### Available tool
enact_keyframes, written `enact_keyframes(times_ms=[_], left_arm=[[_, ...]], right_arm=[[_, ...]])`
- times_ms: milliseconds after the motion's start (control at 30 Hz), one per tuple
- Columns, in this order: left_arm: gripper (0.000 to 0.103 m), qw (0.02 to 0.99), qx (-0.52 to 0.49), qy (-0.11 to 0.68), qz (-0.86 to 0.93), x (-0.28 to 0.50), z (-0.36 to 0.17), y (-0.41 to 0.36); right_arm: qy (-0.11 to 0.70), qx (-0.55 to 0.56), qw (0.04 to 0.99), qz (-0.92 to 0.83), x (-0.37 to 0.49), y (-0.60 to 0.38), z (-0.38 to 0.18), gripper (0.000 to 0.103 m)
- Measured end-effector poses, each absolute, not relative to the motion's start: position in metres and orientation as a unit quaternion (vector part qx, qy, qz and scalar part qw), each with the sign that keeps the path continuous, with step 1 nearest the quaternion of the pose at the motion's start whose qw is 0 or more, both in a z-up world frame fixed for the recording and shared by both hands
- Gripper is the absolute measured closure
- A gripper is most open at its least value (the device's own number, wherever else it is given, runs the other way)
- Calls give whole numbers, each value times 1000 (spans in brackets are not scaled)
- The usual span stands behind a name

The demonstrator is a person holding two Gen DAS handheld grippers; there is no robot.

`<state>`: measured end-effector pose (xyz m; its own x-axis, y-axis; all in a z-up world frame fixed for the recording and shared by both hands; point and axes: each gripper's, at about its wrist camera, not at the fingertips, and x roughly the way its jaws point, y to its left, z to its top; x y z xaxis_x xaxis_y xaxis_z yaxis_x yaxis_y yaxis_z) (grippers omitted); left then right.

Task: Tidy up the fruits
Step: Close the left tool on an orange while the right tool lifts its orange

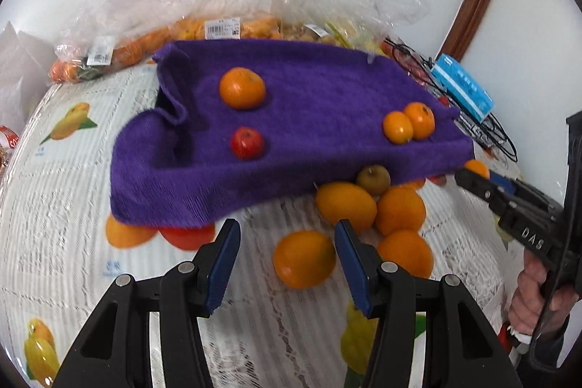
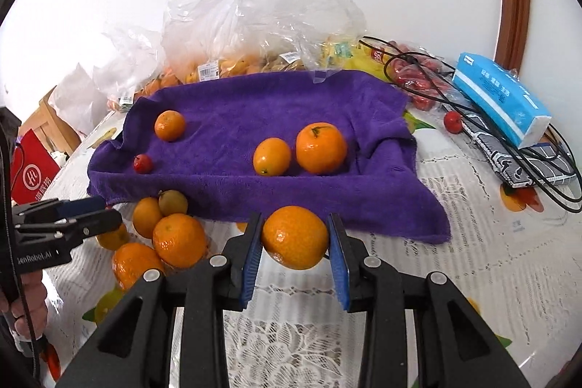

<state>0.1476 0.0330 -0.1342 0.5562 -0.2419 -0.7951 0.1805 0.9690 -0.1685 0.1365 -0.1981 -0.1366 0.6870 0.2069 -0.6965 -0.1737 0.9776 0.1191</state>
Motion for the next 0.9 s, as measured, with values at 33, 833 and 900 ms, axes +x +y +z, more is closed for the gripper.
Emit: enact_keyframes(times_ms=[33, 833, 900], left_arm=[[51, 880, -29, 458, -120, 146, -137, 31], [69, 892, -4, 448, -58, 124, -137, 30], [69, 894, -8, 445, -56, 122, -134, 30]], right_arm=[[380, 22, 919, 105, 135, -199, -136, 69], [369, 24, 920, 128, 114, -202, -137, 69], [370, 25, 920, 131, 111, -203, -136, 69]])
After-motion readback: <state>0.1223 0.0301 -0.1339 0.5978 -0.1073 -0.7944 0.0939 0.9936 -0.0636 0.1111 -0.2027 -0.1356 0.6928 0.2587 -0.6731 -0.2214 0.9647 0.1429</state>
